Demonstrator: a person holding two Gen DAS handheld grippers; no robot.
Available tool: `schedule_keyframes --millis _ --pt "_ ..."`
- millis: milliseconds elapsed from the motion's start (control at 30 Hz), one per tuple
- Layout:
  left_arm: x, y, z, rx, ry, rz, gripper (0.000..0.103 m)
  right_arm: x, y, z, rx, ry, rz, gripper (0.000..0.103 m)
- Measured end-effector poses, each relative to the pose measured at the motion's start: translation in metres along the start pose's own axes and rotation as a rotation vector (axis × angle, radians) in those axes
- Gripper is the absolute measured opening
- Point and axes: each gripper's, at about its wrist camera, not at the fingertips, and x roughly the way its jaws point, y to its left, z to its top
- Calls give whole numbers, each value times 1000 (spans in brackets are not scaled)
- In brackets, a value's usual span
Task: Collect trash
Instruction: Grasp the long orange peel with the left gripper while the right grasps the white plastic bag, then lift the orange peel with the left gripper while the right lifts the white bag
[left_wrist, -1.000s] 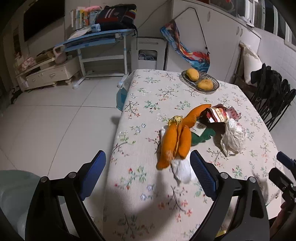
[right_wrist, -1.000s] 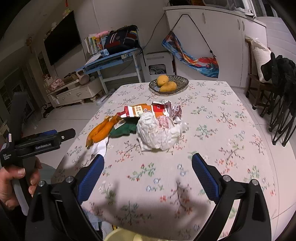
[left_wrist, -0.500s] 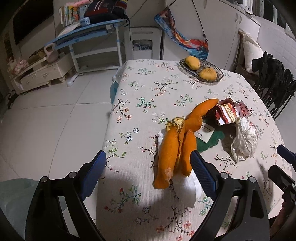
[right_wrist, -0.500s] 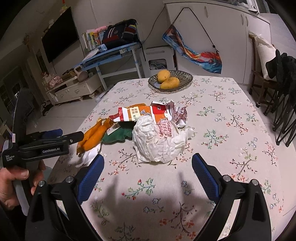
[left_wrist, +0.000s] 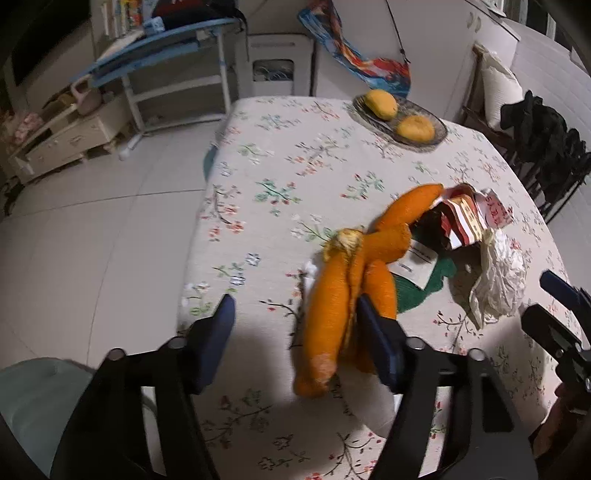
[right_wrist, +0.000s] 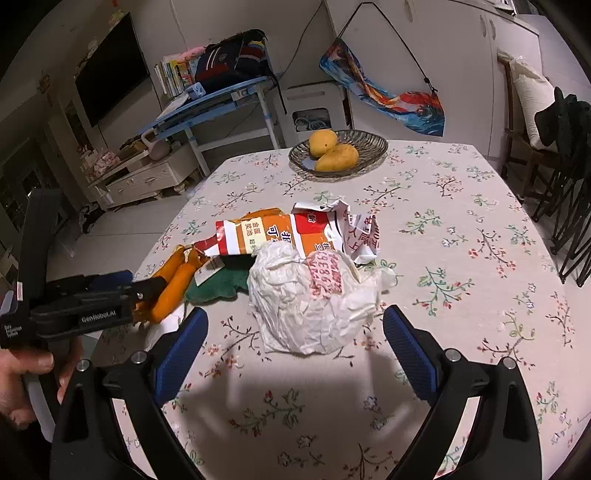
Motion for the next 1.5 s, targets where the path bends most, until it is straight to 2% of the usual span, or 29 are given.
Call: schedule_keyframes --millis 67,133,167,233,300,367,500,767,1500 --pt "5 -5 -1 21 20 -18 45 4 1 2 -3 3 2 92" --pt "5 -9 -1 27 26 -48 28 7 1 3 -5 8 4 92" --pt "5 -9 -1 30 26 -57 25 9 2 3 -7 12 6 91" --pt "2 -10 -1 33 23 -69 21 12 0 3 -8 26 16 81" --pt "0 -9 -2 20 18 -80 20 17 -2 2 -4 53 28 53" --pt "-6 -5 -2 0 6 -88 20 18 -6 1 7 69 47 37" --pt "-21 3 -4 -35 -39 -92 19 9 -4 -3 -10 55 47 22" --pt "-54 13 -14 -65 -128 -140 19 -16 -10 -11 5 21 39 16" --pt "-77 -22 -45 -15 -146 -177 19 -47 -17 -34 53 14 38 16"
